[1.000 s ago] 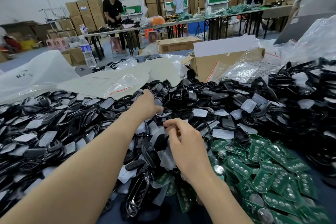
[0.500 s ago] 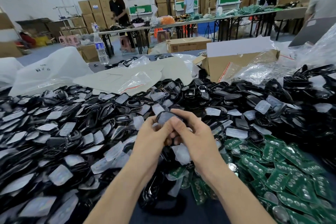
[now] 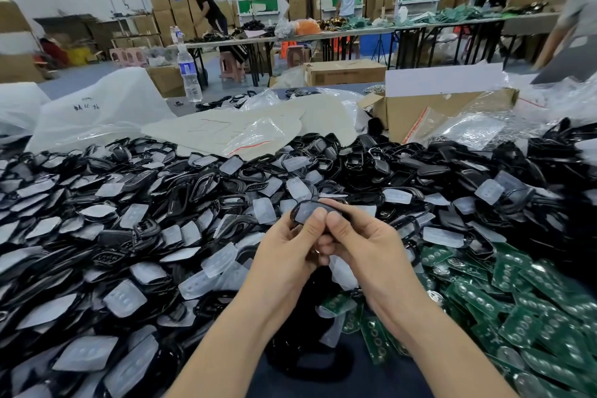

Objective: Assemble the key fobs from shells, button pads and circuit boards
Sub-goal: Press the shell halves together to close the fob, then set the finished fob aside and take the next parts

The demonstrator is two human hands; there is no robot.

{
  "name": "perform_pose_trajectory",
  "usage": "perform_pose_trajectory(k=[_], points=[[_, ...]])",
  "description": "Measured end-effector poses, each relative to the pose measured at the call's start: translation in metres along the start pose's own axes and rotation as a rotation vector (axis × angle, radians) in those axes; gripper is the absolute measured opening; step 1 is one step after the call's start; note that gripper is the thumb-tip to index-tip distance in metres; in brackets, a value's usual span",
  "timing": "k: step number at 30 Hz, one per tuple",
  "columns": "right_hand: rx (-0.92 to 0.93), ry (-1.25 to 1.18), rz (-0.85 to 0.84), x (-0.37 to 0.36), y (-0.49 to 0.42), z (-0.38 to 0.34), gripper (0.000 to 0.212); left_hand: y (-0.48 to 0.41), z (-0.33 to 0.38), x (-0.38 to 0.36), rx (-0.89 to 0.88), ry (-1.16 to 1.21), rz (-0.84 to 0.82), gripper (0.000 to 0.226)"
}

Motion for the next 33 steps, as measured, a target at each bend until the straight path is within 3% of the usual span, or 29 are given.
perform_pose_trajectory(k=[3, 7, 14, 27, 33], points=[[-0.018, -0.045, 0.035, 0.007, -0.003, 0.006, 0.028, 0.002, 0.003, 0.0, 0.012, -0.009, -0.009, 0.043], [-0.014, -0.044, 0.041, 0.012, -0.006, 0.005, 0.024, 0.005, 0.012, 0.007, -0.073, -0.169, 0.094, 0.021], [-0.018, 0.021, 0.046, 0.016, -0.005, 0.004, 0.02, 0.013, 0.025, 0.013, -0.235, -0.472, 0.237, 0.007], [0.009, 0.144, 0.011, 0.016, -0.002, 0.0, 0.024, 0.008, 0.018, 0.013, -0.132, -0.442, 0.173, 0.01], [0.018, 0.138, 0.026, 0.018, -0.003, 0.001, 0.02, 0.013, 0.024, 0.01, -0.237, -0.503, 0.206, 0.007]])
Point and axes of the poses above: each hand's wrist, its own y-axis away from the middle knuckle, its own x-axis out of the back of the hand, z = x × y, the point moved 8 cm from there along -y, towards the middle knuckle, and after that the axes turned 10 degrees about x, right-handed, at the moved point
